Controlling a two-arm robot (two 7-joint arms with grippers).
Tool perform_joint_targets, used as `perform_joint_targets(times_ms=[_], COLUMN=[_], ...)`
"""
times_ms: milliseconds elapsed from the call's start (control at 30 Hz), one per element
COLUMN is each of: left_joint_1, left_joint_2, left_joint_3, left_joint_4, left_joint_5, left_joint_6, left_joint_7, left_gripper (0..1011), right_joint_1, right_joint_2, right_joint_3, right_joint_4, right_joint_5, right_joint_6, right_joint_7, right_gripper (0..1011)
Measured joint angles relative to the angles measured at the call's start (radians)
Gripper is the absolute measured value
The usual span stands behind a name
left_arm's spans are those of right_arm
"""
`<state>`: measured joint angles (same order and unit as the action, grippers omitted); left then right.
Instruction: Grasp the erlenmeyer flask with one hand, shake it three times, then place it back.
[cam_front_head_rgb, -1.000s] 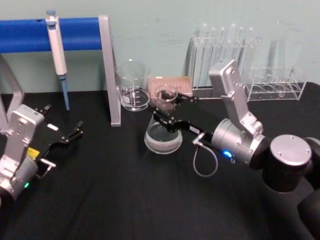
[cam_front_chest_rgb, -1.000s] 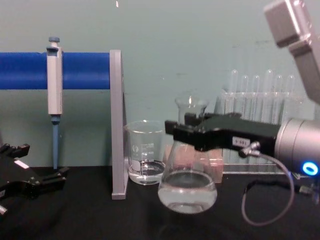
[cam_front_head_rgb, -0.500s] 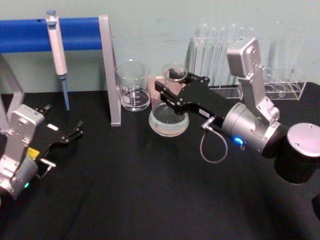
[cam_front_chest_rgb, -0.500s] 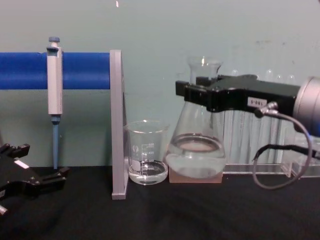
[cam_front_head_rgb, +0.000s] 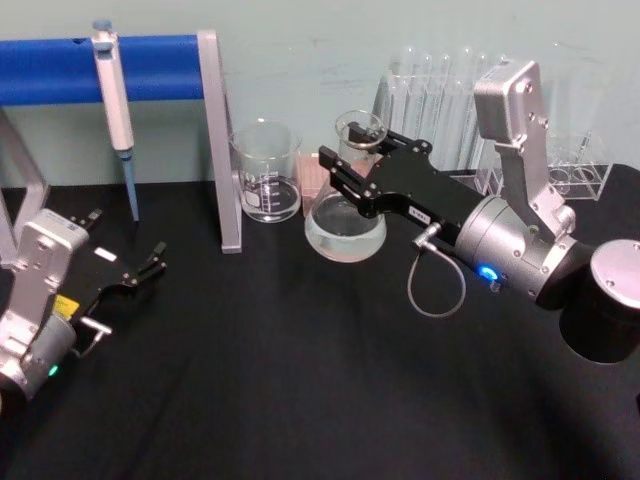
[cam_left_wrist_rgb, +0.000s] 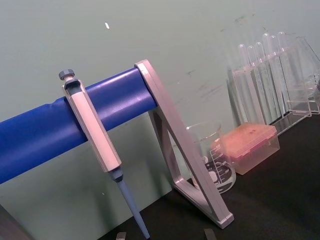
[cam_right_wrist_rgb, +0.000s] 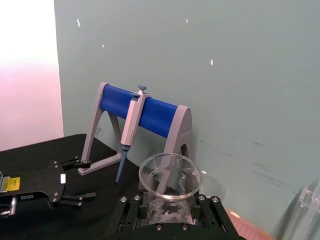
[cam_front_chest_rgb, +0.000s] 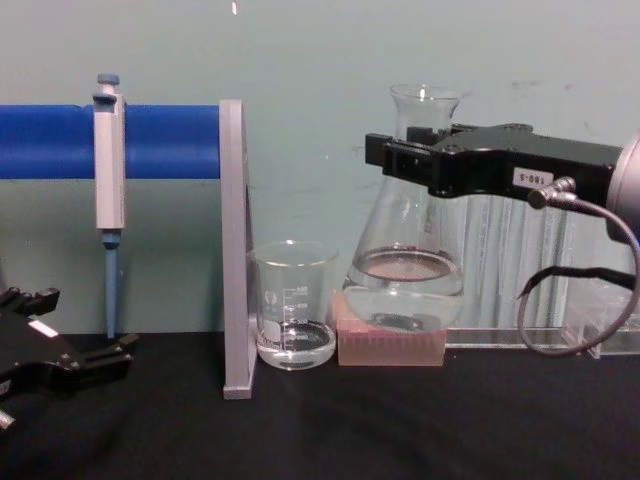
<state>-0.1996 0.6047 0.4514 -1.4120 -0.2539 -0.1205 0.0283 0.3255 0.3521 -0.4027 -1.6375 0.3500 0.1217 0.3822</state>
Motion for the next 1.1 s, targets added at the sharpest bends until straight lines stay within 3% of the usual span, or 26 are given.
perform_joint_targets(times_ms=[1100], left_joint_1=[0.0], left_joint_2=[0.0], left_joint_3=[0.0], left_joint_4=[0.0], left_joint_5=[0.0], left_joint_6=[0.0], left_joint_7=[0.0], left_gripper=[1001], right_joint_1=[0.003], right_joint_2=[0.002], right_joint_3=[-0.014], right_joint_4=[0.019], right_joint_5=[0.012], right_joint_6=[0.006], right_joint_7=[-0.003], right_gripper=[457])
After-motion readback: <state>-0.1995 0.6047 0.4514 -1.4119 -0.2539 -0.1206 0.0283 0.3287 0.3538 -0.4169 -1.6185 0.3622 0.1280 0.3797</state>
